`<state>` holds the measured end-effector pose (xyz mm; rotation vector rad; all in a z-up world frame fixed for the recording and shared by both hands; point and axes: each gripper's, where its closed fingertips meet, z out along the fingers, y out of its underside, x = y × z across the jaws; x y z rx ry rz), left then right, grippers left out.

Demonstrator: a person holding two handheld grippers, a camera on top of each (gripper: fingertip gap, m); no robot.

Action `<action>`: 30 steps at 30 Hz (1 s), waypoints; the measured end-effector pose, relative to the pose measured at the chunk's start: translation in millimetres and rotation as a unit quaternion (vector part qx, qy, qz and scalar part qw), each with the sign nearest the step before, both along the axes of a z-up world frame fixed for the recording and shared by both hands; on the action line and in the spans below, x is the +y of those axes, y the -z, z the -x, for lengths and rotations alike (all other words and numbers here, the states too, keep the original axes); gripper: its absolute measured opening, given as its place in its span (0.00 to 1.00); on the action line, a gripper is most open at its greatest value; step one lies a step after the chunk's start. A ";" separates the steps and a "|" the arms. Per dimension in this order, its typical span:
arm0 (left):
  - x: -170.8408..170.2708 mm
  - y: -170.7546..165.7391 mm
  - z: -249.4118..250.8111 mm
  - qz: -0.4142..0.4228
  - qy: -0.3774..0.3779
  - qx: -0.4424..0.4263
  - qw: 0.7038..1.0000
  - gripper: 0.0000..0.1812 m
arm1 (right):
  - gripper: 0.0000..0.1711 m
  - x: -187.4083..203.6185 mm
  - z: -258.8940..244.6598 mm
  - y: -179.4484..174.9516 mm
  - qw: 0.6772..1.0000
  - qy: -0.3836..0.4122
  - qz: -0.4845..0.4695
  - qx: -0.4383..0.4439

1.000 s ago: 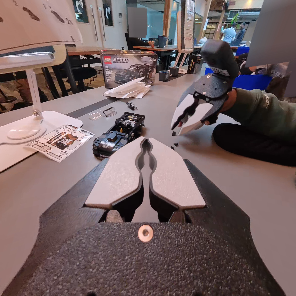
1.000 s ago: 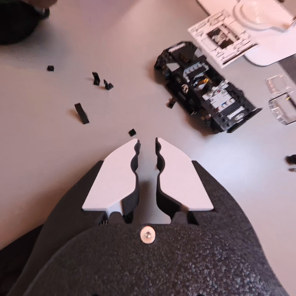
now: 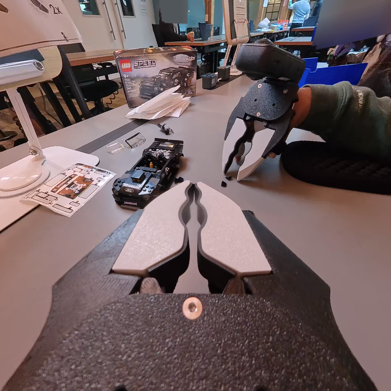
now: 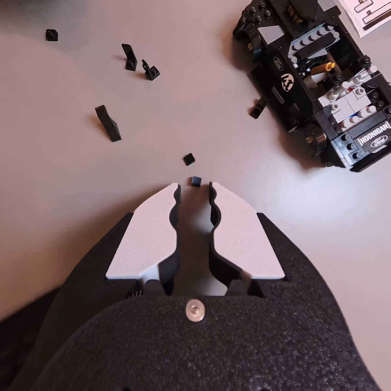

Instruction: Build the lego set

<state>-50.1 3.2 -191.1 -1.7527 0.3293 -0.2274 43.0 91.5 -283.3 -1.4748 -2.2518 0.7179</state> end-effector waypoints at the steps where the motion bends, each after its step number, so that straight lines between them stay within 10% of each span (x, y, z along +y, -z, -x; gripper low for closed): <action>1: 0.0 0.2 -0.7 0.000 0.002 0.000 1.000 0.00 | 0.13 -0.4 -1.2 -0.1 1.000 -0.001 0.002 0.001; 20: 0.7 4.2 1.7 0.007 -0.002 0.010 1.000 0.00 | 0.05 -43.5 15.9 -0.6 0.997 -0.069 -0.008 0.026; 30: 0.6 5.7 5.2 0.011 -0.007 0.015 1.000 0.00 | 0.19 -41.3 16.5 -14.0 0.997 -0.055 0.031 0.055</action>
